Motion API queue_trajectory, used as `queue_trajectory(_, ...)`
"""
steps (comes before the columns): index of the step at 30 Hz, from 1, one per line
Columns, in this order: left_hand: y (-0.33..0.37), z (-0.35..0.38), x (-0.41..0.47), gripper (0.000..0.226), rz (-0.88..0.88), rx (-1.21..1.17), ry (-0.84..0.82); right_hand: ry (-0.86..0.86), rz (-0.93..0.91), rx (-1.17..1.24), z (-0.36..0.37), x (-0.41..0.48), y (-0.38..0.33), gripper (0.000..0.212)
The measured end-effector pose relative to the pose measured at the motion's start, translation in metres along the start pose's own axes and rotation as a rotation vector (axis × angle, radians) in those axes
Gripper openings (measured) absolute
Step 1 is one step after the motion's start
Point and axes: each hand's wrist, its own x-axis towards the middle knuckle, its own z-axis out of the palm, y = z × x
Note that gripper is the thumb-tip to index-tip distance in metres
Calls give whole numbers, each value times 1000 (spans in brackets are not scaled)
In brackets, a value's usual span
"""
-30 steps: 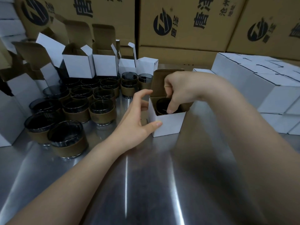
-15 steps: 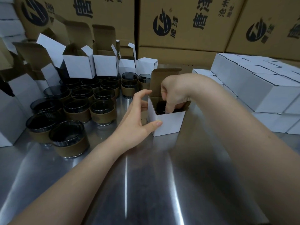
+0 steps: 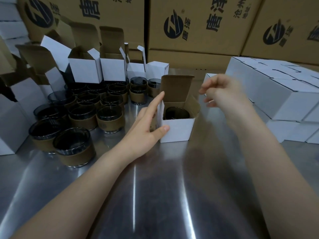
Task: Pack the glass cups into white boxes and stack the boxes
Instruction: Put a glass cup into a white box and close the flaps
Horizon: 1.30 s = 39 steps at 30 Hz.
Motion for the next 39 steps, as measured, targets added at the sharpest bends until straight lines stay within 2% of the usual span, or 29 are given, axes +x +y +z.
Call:
queue_trajectory(4, -1, -1, 1, 77, -23, 25, -38, -214, 265, 318, 9, 0, 24, 26)
queue_trajectory(7, 3, -2, 1, 73, -34, 19, -59, -312, 351, 473, 12, 2, 32, 31)
queue_trajectory(13, 12, 1, 0, 40, -95, -36, -39, -366, 292, 411, 15, 1, 35, 28)
queue_trajectory(19, 17, 3, 1, 36, -124, -61, 41, -350, 215, 351, 22, -2, 35, 30)
queue_trajectory(25, 30, 4, 4, 23, -198, -323, 147, -350, 133, 267, 24, -1, 36, 33)
queue_trajectory(27, 30, 5, 4, 26, -228, -411, 188, -349, 113, 261, 25, -2, 36, 37)
queue_trajectory(30, 32, 4, 4, 53, -202, -474, 190, -346, 96, 273, 24, -2, 38, 44)
queue_trajectory(32, 33, 4, 4, 64, -164, -484, 153, -348, 85, 262, 24, -1, 39, 42)
queue_trajectory(35, 31, 6, 2, 57, -119, -465, 120, -360, 64, 210, 23, -1, 38, 29)
queue_trajectory(39, 32, 5, 1, 36, -123, -433, 136, -412, 124, 229, 18, 0, 38, 27)
